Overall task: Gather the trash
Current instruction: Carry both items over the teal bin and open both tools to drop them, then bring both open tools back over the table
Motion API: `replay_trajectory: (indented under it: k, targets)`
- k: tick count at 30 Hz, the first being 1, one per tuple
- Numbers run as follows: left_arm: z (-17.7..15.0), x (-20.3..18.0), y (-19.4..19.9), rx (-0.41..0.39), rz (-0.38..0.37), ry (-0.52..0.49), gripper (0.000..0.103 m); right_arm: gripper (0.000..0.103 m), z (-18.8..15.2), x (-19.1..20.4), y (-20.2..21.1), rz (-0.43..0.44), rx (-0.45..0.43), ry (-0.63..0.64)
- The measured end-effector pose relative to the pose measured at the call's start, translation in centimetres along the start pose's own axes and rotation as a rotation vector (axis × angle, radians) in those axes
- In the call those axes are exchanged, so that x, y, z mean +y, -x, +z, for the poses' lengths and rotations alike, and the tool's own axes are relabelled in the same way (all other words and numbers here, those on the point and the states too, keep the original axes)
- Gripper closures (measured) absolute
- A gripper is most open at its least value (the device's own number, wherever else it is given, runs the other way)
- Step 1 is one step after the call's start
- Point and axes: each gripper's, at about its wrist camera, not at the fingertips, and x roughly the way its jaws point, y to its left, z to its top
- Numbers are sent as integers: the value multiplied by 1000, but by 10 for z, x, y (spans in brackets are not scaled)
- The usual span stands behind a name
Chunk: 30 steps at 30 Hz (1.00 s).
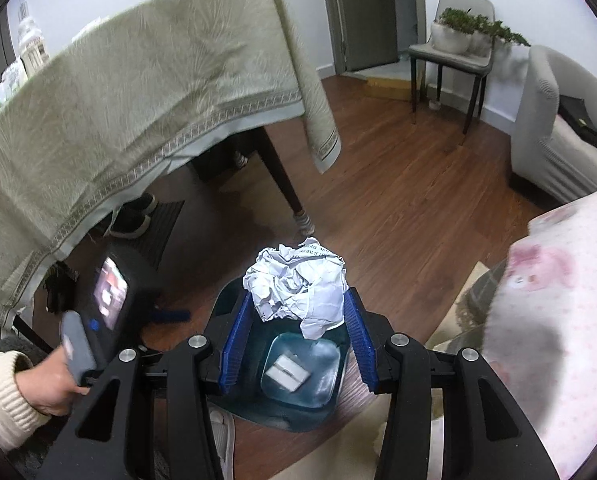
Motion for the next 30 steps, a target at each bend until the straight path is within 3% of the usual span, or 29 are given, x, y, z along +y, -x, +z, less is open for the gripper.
replay_trajectory:
  k: [5, 12, 16, 19, 21, 22, 30]
  targets:
    - [2, 10, 30, -96, -10, 26, 18, 55, -6, 8, -30, 5, 69, -1]
    - [4, 24, 73, -215, -4, 52, 31, 55, -18, 22, -76, 36, 180, -12]
    - [3, 32, 92, -256, -27, 81, 32, 55, -29, 38, -107, 45, 259, 14]
    - [4, 37, 99, -271, -41, 98, 31, 51, -35, 50, -122, 39, 310, 45]
    - [3, 40, 103, -278, -46, 103, 31, 35, -41, 56, -131, 29, 342, 67]
    - [5, 41, 106, -284, -49, 109, 31, 32, -43, 58, -133, 24, 348, 76]
    - [14, 32, 135, -362, -76, 100, 27, 32, -50, 46, -134, 28, 366, 36]
